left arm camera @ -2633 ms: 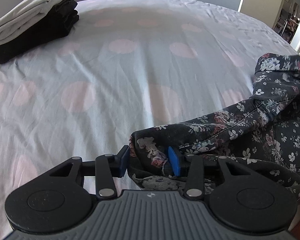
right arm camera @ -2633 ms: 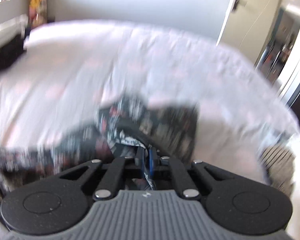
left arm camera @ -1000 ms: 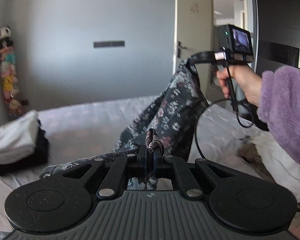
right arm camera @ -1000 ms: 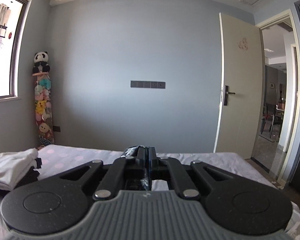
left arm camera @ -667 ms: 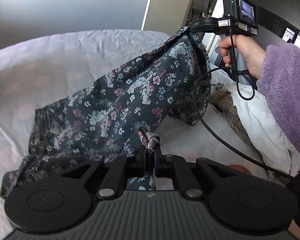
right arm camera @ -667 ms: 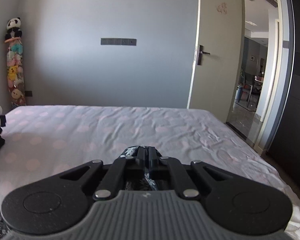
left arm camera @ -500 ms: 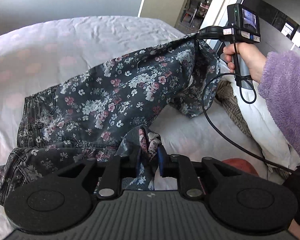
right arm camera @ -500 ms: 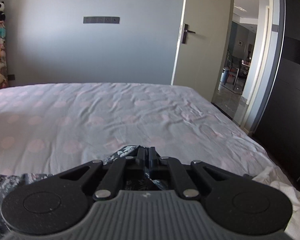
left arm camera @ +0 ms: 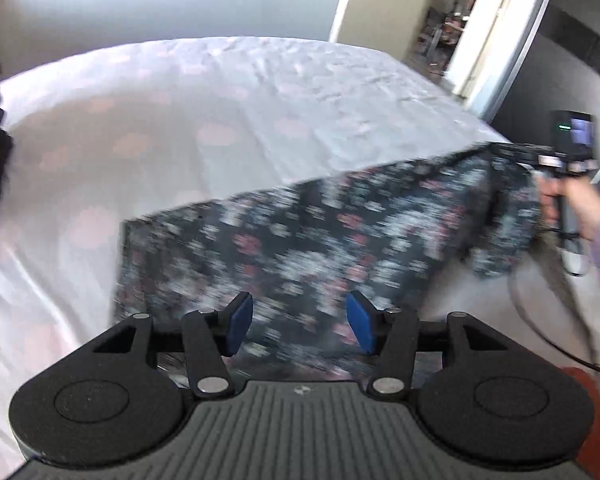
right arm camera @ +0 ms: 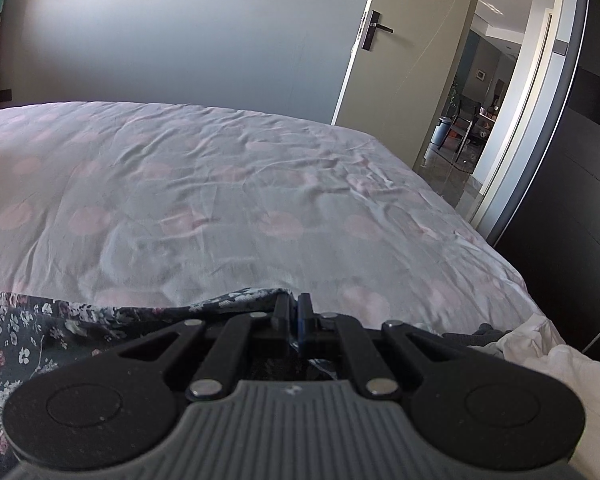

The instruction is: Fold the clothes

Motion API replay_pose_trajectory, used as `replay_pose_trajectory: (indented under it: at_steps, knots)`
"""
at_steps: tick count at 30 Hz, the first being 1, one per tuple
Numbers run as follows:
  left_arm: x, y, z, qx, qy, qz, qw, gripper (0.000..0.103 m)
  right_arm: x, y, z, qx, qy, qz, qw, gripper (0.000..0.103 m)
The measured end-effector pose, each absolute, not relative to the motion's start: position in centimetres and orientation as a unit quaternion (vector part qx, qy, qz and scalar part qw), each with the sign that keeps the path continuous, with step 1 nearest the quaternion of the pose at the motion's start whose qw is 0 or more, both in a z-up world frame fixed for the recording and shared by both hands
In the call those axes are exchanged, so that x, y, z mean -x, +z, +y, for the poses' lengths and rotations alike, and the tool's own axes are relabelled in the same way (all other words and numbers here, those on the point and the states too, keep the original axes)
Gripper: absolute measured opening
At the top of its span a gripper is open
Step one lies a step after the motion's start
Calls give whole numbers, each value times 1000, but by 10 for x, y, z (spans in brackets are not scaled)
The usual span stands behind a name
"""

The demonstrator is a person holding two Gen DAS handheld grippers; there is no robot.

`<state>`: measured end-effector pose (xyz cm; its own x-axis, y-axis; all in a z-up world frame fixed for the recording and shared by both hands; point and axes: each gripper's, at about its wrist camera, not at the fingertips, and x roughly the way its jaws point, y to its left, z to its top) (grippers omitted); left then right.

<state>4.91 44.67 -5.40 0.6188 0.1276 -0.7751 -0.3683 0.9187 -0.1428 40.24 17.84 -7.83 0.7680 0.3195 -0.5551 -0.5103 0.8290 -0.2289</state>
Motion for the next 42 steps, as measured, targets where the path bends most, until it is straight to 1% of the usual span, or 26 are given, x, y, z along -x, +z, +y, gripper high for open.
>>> replay_pose_trajectory:
  at_steps: [3,9,12,16,17,18,19,20,21,22,23,25,26,27,28,29,30,32,34,37,39,42]
  knots:
    - [-65,-75,480,136,185,415,881,65,-407,-85,184,193,229,255,919,4]
    - [-92,-133,548,148,270,429,849,67,-415,-96,188,199,235,262,915,4]
    - [-101,-159,573,185,296,436,829,67,-417,-102,186,202,237,266,912,4]
    - [-104,-176,586,234,304,411,827,67,-420,-109,182,208,237,275,908,5]
    - [-106,-176,583,227,299,407,832,59,-420,-111,182,209,237,278,907,5]
    - [-108,-175,579,217,298,405,836,47,-421,-112,182,209,236,280,907,5]
    - [-109,-174,574,207,298,404,840,44,-422,-114,182,209,235,282,906,5]
    - [-111,-173,570,197,298,402,843,30,-422,-114,182,209,235,283,906,5]
    - [-112,-171,568,187,305,402,843,10,-422,-115,183,208,234,284,906,6]
    - [-112,-169,566,176,314,401,842,11,-422,-114,183,204,233,285,907,6]
    - [-112,-166,563,166,323,400,841,10,-422,-113,183,197,232,287,908,10]
    - [-106,-157,562,161,331,387,845,9,-421,-109,182,180,234,291,910,12]
    - [-102,-151,561,159,334,381,848,8,-419,-106,181,175,239,290,910,17]
    - [-98,-146,563,157,340,376,848,8,-416,-102,180,172,245,288,910,24]
    - [-94,-140,565,155,348,371,847,8,-414,-98,180,168,251,286,909,39]
    - [-88,-135,568,154,359,365,845,7,-410,-94,178,165,256,280,910,49]
    - [-80,-130,573,155,368,358,844,7,-406,-88,176,161,262,271,912,51]
    - [-62,-119,586,159,386,347,840,7,-400,-78,168,152,272,261,914,64]
    - [-41,-108,595,141,422,337,830,7,-395,-71,157,140,272,261,916,67]
    - [-5,-93,610,128,464,322,816,7,-389,-69,137,116,264,283,915,67]
    - [14,-91,613,136,466,323,813,7,-381,-78,124,93,271,314,905,67]
    - [29,-94,603,131,471,313,815,7,-358,-107,110,71,291,366,881,69]
